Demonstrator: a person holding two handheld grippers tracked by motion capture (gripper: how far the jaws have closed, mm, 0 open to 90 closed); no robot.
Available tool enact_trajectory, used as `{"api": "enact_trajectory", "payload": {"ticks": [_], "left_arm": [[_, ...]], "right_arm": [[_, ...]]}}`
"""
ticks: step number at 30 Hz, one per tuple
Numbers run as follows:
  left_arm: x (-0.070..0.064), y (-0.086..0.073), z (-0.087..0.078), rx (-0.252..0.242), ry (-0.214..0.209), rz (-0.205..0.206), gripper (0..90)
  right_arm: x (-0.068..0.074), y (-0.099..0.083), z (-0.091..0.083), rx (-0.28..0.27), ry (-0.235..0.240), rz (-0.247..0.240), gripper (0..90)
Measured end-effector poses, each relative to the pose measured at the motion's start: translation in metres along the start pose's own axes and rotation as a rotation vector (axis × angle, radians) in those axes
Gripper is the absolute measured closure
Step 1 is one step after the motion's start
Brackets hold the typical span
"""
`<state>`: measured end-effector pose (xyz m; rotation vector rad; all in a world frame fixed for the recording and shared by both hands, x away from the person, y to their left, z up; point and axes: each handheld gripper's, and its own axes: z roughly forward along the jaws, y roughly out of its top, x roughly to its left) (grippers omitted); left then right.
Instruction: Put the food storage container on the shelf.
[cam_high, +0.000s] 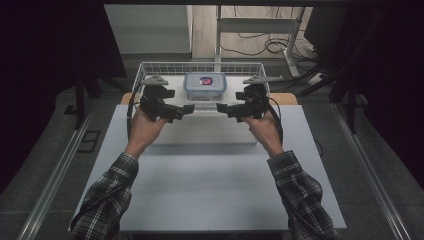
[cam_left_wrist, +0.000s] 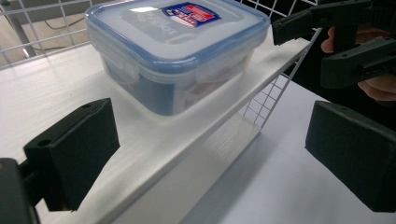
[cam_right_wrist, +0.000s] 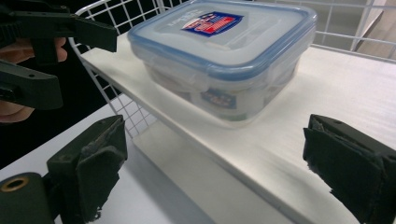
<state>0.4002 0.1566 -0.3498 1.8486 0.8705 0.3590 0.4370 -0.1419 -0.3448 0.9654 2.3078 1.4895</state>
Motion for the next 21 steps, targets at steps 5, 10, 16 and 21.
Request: {"api": "enact_trajectory", "payload": {"ticks": [5,10,16,21], "left_arm": [[-0.007,-0.005,-0.005,-0.017,-0.007,0.007,0.8],[-0.015,-0.011,-0.009,-0.023,-0.023,0.019,0.9],[-0.026,-0.02,-0.012,-0.029,-0.023,0.043,1.2],[-0.032,-0.031,-0.014,-0.031,-0.027,0.052,1.4]], "right_arm": [[0.006,-0.005,-0.004,-0.005,0.002,-0.014,5.4],[0.011,-0.009,-0.009,-0.01,0.002,-0.035,5.4],[0.017,-0.015,-0.015,-0.019,0.014,-0.05,5.4],[0.02,-0.023,-0.018,-0.023,0.022,-0.056,5.5]]}}
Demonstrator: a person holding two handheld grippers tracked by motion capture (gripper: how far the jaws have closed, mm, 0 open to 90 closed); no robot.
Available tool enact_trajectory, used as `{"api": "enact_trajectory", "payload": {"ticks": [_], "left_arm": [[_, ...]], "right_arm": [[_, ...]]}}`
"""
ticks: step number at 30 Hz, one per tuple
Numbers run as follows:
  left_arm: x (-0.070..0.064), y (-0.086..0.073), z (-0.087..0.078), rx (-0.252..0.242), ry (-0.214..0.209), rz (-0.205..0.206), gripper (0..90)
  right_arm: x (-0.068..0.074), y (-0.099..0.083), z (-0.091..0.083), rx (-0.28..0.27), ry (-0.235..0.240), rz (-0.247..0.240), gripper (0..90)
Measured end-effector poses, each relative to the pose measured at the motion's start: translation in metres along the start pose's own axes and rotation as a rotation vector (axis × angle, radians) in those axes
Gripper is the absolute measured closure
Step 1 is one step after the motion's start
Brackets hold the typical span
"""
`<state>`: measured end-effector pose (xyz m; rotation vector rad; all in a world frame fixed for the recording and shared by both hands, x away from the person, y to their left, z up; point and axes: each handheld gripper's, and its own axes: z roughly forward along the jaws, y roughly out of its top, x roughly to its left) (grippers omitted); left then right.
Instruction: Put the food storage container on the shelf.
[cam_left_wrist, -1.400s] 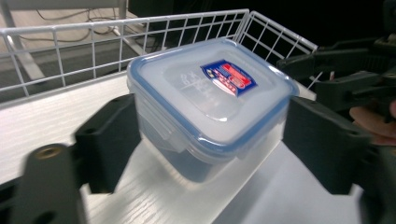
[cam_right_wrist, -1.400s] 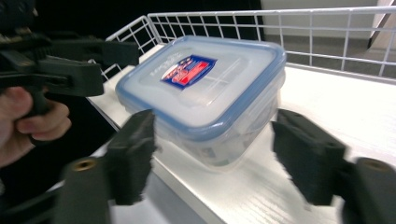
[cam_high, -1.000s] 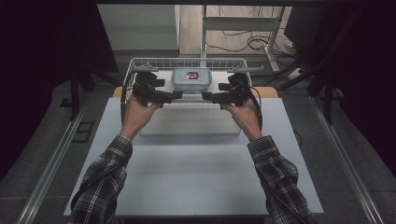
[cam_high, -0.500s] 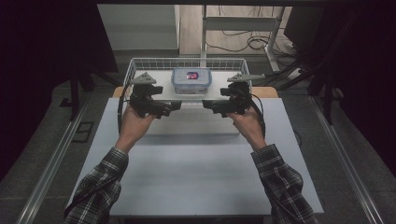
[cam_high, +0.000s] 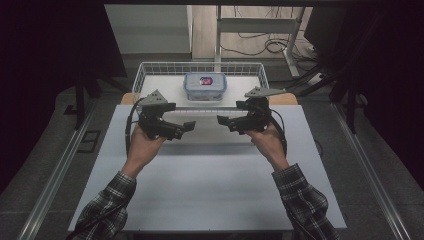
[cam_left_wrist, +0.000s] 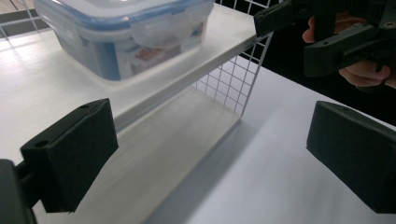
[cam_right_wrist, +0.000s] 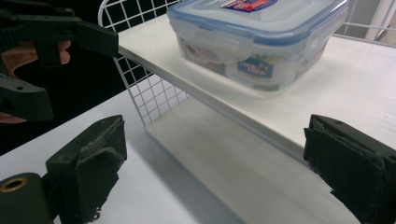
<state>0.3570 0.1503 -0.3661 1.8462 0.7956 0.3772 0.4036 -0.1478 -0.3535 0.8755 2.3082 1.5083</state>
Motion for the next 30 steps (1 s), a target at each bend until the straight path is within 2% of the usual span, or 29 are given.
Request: {"api": "enact_trajectory", "payload": {"ticks": [3,10,24,30], "left_arm": [[-0.006,-0.008,0.0,0.004,0.0,0.011,1.5],[-0.011,-0.021,0.002,0.011,-0.004,0.01,1.6],[-0.015,-0.053,0.006,0.008,-0.022,-0.015,2.0],[-0.015,-0.067,0.01,0.013,-0.009,-0.017,2.3]], "right_arm": [[0.003,-0.007,-0.001,-0.007,0.016,0.001,5.4],[0.01,-0.019,0.001,-0.006,0.026,-0.014,5.5],[0.019,-0.045,0.008,0.009,0.056,-0.021,4.5],[0.019,-0.055,0.012,0.036,0.056,-0.021,1.7]]}}
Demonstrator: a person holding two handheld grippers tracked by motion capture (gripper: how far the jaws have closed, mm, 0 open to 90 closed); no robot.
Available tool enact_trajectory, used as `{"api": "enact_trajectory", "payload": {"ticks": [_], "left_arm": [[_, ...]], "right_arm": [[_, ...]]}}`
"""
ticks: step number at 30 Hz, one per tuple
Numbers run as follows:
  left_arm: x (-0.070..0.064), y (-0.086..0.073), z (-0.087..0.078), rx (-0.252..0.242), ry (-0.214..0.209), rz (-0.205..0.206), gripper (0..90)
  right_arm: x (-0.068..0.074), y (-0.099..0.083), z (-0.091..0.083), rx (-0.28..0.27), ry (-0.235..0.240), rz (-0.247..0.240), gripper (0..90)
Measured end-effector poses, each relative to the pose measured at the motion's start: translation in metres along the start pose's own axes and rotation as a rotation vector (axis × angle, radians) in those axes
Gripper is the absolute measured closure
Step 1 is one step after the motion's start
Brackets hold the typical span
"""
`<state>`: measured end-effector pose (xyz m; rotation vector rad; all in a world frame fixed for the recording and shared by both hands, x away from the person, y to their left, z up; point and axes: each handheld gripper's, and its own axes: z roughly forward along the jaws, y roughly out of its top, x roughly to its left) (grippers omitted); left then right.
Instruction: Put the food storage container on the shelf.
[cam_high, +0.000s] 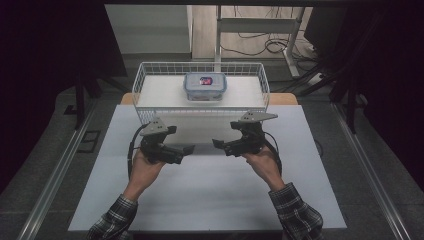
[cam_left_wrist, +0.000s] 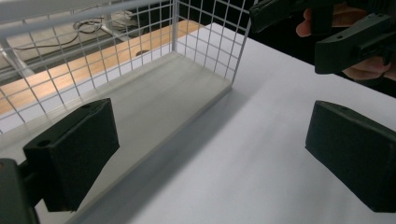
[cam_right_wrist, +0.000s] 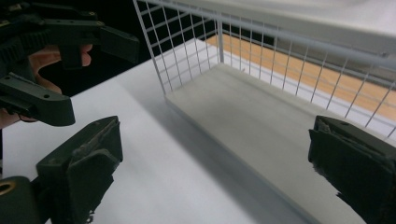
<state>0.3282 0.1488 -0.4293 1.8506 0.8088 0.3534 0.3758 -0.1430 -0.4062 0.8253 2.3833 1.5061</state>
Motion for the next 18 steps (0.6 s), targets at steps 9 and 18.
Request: {"api": "enact_trajectory", "payload": {"ticks": [9,18], "left_arm": [[-0.002,-0.014,0.004,0.038,0.028,0.009,2.2],[-0.007,-0.025,-0.005,0.044,0.032,-0.004,2.2]], "right_arm": [[0.002,-0.013,0.003,0.02,-0.004,0.007,0.4],[0.006,-0.029,-0.002,0.041,-0.041,-0.016,0.0]]}}
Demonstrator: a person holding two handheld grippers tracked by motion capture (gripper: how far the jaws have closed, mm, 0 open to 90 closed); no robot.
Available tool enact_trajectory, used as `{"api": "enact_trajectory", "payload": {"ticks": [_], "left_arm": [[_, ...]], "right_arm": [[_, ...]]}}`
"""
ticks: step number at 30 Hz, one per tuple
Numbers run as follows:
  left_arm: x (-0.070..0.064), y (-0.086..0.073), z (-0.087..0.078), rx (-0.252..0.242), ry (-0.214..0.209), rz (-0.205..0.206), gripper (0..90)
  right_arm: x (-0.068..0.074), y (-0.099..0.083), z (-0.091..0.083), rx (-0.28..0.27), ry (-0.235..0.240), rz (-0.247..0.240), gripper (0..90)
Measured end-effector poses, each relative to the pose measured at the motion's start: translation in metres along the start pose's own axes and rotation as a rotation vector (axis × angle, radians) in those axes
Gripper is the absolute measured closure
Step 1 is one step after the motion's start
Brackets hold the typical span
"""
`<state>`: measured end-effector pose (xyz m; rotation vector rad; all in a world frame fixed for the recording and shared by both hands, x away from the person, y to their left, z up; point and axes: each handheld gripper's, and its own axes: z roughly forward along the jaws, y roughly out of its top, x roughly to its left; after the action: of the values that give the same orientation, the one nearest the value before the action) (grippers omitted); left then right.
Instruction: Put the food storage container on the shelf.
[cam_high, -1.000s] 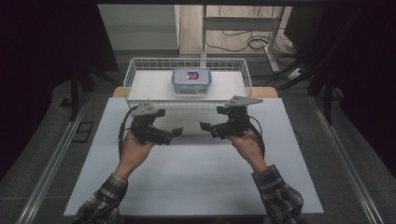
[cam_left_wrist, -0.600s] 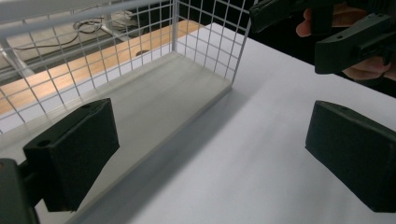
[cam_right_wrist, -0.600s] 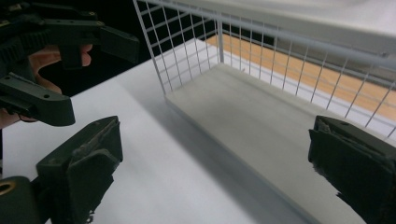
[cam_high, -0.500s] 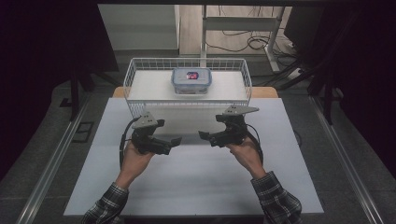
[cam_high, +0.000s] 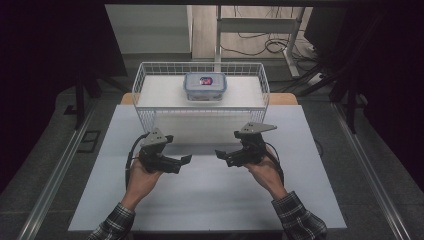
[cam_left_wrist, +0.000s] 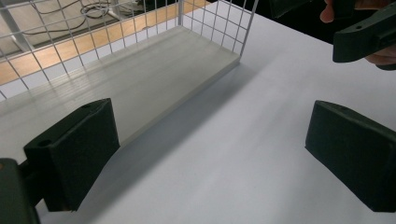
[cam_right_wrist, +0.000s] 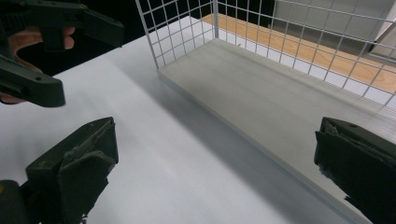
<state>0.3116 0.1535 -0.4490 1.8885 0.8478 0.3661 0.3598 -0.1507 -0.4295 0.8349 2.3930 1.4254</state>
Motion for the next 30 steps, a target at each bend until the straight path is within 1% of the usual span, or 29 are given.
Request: {"api": "enact_trajectory", "payload": {"ticks": [5,8,13,20,24,30], "left_arm": [[-0.004,-0.008,-0.003,0.011,0.0,-0.003,2.3],[-0.007,-0.012,-0.004,0.023,0.004,0.002,2.4],[-0.011,-0.019,-0.004,0.036,-0.009,0.0,2.4],[-0.017,-0.03,-0.006,0.05,-0.024,-0.001,2.2],[-0.021,-0.037,-0.006,0.051,-0.023,0.0,2.3],[-0.028,-0.048,-0.007,0.065,-0.027,0.006,3.5]], "right_arm": [[0.004,-0.006,-0.003,0.003,-0.01,-0.009,0.0],[0.007,-0.01,-0.004,0.008,-0.011,-0.012,0.0],[0.012,-0.015,-0.004,0.012,-0.015,-0.02,0.0],[0.018,-0.027,-0.004,0.036,-0.024,-0.037,0.0],[0.021,-0.035,-0.003,0.05,-0.028,-0.053,0.0],[0.027,-0.044,-0.002,0.069,-0.029,-0.059,0.0]]}}
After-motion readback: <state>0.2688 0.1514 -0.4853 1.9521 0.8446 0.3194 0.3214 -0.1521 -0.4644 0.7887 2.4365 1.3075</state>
